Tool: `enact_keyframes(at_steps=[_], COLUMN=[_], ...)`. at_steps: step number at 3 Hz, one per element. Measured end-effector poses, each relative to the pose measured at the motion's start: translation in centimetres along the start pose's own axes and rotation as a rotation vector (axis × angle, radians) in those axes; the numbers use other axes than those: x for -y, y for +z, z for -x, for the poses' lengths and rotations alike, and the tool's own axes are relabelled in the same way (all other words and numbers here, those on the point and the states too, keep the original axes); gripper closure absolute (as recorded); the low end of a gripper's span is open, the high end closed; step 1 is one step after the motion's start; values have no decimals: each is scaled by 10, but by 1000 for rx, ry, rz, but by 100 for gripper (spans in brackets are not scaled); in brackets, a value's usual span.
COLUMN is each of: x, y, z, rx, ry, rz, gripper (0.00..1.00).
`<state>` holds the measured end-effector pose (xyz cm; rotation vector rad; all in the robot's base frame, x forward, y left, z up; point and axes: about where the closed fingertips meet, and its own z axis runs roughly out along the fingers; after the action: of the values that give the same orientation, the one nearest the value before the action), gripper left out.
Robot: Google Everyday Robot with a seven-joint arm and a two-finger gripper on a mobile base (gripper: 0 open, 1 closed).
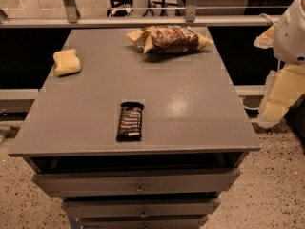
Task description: Move rxbar chocolate near sponge
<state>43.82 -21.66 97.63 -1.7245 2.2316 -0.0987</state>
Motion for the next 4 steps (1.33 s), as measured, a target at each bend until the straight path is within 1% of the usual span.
enact_keyframes(at_steps=[1, 2, 3, 4], x=[0, 3, 2, -2], y=[0, 32, 73, 101], z=[0, 24, 55, 78], rx=[0, 106, 231, 315], ry=[0, 21, 44, 73], rz=[0, 26, 72, 117], gripper=[0, 0, 0, 0])
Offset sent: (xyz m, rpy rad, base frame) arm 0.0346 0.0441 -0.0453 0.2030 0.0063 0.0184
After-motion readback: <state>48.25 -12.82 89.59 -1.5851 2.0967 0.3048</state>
